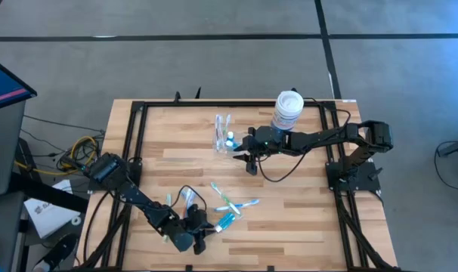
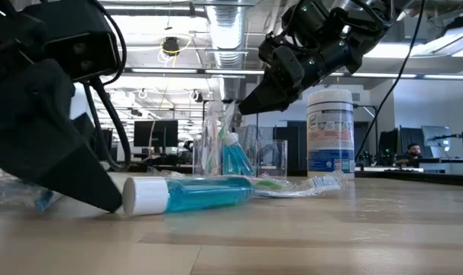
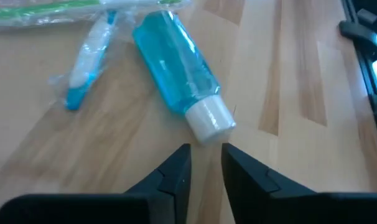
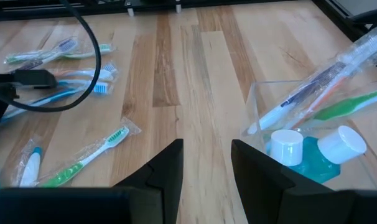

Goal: Pick & Place toothbrushing station
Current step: Put the mouthwash into the transparent organizer

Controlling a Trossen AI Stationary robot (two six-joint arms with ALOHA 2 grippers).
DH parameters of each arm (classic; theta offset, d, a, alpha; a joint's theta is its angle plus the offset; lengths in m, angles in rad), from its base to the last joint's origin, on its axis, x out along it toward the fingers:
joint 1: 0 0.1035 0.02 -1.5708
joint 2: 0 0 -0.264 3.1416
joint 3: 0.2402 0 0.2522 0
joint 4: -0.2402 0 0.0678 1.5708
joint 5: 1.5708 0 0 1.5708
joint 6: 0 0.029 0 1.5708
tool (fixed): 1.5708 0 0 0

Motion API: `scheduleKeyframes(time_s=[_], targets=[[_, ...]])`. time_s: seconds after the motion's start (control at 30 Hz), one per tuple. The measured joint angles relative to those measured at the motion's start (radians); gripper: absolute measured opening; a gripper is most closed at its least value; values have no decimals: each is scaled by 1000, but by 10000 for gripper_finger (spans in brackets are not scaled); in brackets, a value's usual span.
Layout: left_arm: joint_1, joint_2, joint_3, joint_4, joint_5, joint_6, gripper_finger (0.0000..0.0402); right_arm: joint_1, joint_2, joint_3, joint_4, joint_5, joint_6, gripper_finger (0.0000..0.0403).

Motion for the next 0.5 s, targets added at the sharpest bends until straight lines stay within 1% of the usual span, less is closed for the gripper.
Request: scheduleKeyframes(time_s=[0.13, 0.23, 0.4, 0.5], targets=[[0, -33, 1, 7, 4, 33, 73, 0, 0, 0, -1, 0, 0, 127], [2, -29, 1, 10, 11, 6, 77, 0, 0, 0, -2, 0, 0, 127], [2, -9, 1, 23, 52, -46, 100, 0, 0, 0, -2, 0, 0, 127], [2, -9, 2, 35, 54, -60, 121, 0, 0, 0, -2, 0, 0, 127]])
